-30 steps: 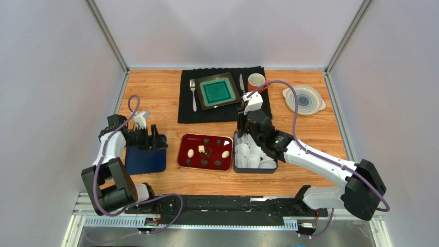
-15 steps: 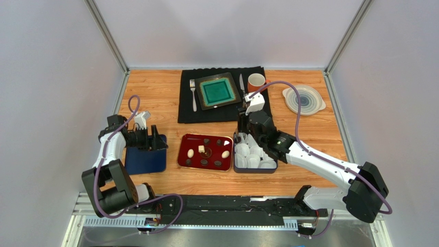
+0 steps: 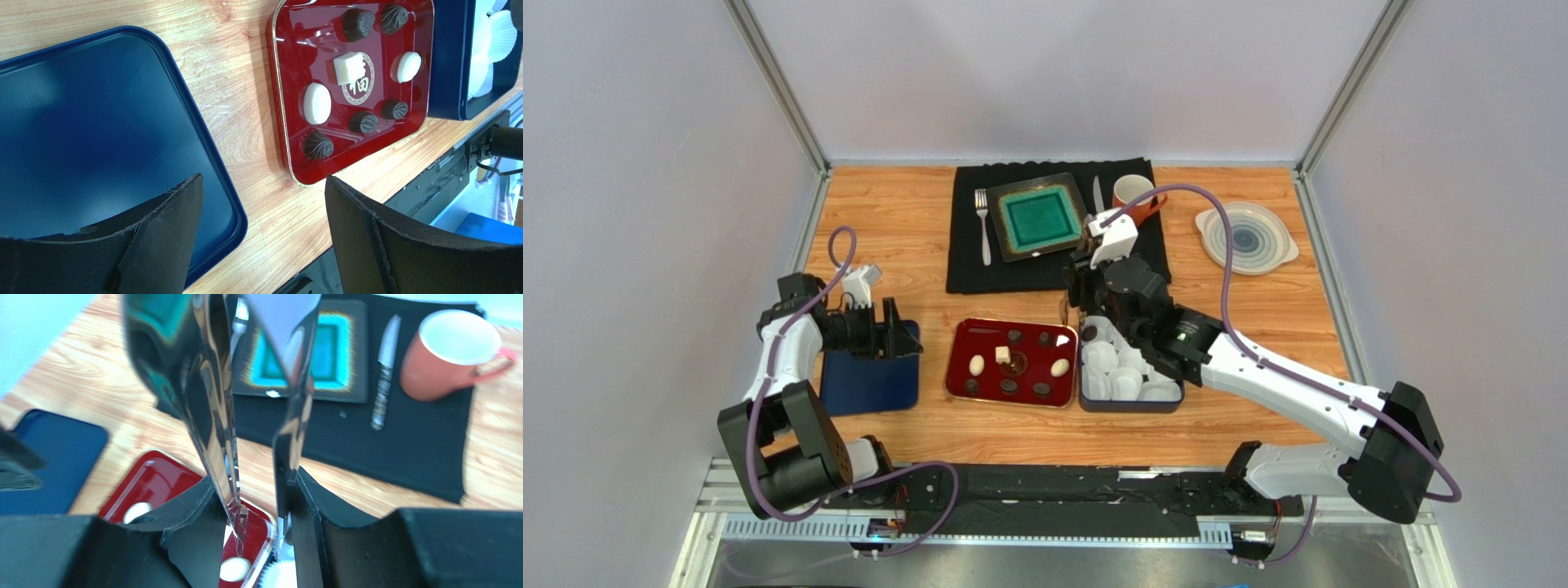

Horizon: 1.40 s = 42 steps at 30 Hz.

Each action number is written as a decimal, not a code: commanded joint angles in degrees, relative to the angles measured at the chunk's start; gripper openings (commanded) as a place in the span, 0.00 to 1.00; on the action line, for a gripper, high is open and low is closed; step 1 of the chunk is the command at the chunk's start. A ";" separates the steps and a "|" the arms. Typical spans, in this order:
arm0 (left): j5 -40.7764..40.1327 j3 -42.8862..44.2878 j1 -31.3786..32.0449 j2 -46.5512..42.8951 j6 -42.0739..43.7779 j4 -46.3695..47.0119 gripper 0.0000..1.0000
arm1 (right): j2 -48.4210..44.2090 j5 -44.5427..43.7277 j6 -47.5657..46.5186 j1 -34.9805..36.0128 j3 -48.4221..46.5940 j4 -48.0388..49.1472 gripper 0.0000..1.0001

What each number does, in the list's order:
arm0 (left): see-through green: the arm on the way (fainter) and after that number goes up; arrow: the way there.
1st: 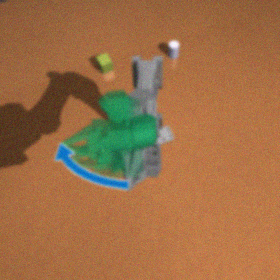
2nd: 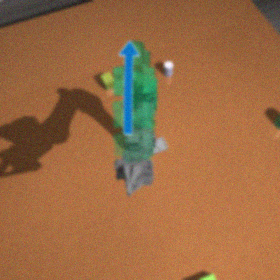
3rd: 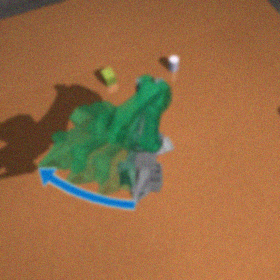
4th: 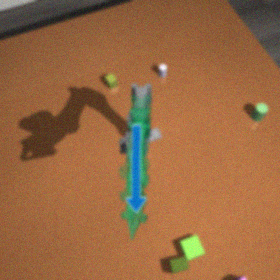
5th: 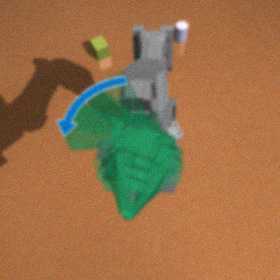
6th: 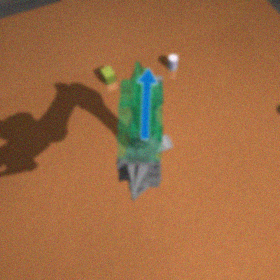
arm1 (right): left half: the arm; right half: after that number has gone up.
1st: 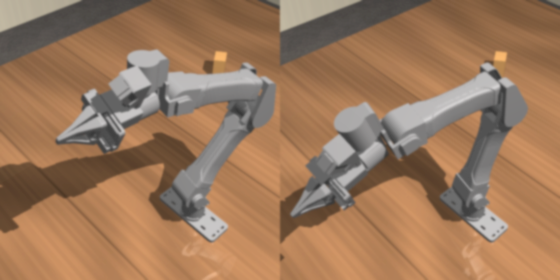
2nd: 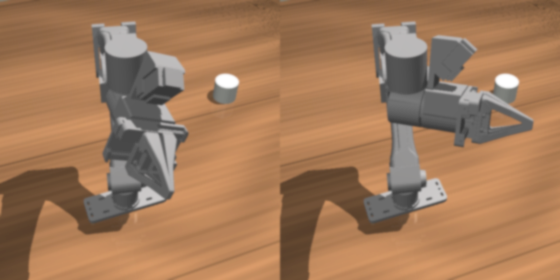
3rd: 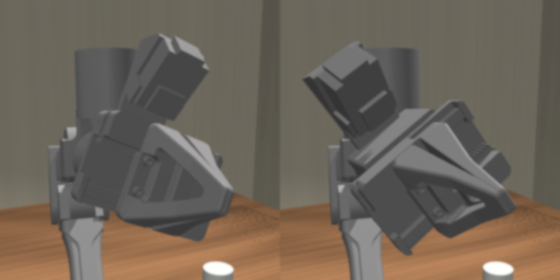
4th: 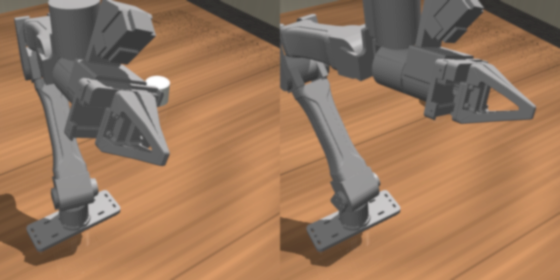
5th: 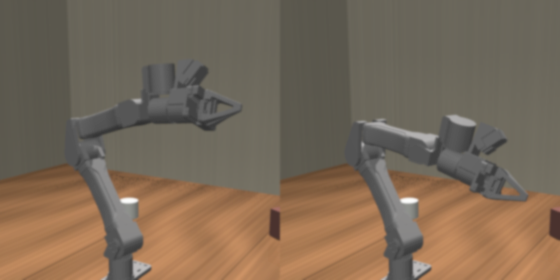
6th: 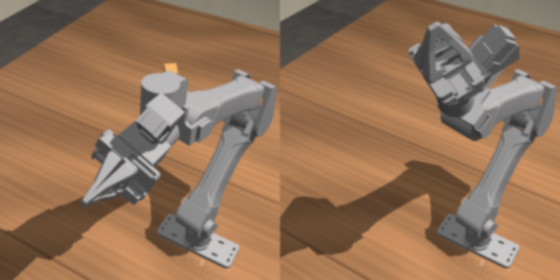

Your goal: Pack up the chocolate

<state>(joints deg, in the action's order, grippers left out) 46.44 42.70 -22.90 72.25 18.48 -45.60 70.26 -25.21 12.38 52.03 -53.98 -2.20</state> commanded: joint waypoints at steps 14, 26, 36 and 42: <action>1.29 1.16 -0.13 -2.55 3.40 -1.15 0.81 | 14.55 2.62 0.10 6.33 -12.02 6.06 0.43; 1.46 1.16 -0.22 -2.38 3.93 -1.42 0.81 | 23.78 3.42 1.15 6.77 -15.19 10.54 0.43; 1.55 1.42 -0.13 -2.29 4.11 -1.68 0.81 | 27.12 2.62 0.27 6.68 -16.78 11.34 0.43; 1.55 1.60 -0.22 -2.29 4.28 -1.86 0.81 | 28.18 2.27 0.36 6.59 -16.69 11.51 0.43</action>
<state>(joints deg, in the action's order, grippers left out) 46.44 42.70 -22.90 71.18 20.56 -47.07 97.67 -21.56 12.62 58.43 -68.20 5.48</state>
